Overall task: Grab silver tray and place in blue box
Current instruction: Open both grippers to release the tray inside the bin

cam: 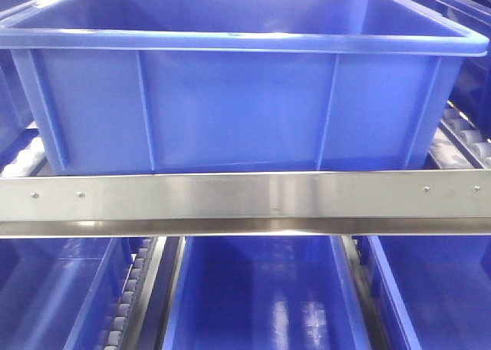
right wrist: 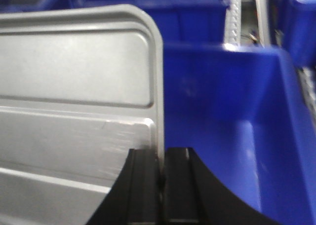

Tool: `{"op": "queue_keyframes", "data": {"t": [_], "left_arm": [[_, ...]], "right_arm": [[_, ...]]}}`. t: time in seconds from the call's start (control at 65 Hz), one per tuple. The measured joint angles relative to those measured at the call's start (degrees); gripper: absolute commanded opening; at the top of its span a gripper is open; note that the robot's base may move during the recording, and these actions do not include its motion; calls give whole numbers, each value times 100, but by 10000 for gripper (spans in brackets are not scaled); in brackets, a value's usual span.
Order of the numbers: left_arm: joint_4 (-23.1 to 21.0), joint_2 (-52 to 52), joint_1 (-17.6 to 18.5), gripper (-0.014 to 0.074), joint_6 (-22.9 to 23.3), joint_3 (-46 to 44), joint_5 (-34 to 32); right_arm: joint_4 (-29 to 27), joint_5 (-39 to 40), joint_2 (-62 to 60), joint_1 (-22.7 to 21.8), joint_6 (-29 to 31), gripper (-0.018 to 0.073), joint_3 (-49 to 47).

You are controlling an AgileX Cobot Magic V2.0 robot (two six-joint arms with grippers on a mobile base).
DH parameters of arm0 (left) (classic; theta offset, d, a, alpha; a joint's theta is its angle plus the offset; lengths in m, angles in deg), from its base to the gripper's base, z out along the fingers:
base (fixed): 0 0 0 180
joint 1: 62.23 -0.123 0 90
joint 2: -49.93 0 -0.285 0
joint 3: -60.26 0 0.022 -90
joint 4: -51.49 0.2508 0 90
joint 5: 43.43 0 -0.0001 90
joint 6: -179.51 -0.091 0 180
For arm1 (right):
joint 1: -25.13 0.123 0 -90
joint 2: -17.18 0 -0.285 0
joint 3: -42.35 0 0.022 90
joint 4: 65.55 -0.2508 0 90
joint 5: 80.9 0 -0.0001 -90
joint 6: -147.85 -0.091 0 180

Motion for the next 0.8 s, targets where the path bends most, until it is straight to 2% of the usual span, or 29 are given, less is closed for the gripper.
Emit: {"op": "queue_keyframes", "data": {"t": [0.092, 0.231, 0.431, 0.554, 0.677, 0.723, 0.8], "left_arm": [[93, 476, -280, -104, -8, -167, -582], [159, 1077, -489, -104, -21, -231, -1136], [181, 1537, -525, -93, -21, -231, -1215], [181, 1575, -525, 5, -21, -231, -1134], [181, 1575, -525, 136, -21, -245, -1036], [181, 1575, -534, 168, -21, -245, -997], [171, 1575, -534, 173, -11, -259, -903]], "right_arm": [[52, 530, 419, -365, 0, 49, -62], [72, 881, 1003, -641, 0, 49, -83], [72, 1001, 1562, -745, 0, 49, -83], [72, 1029, 1617, -745, -11, 67, -83], [72, 1063, 1617, -745, -11, 188, -83], [89, 1063, 1617, -745, -11, 277, -83], [87, 1063, 1617, -758, -11, 427, -83]]}}
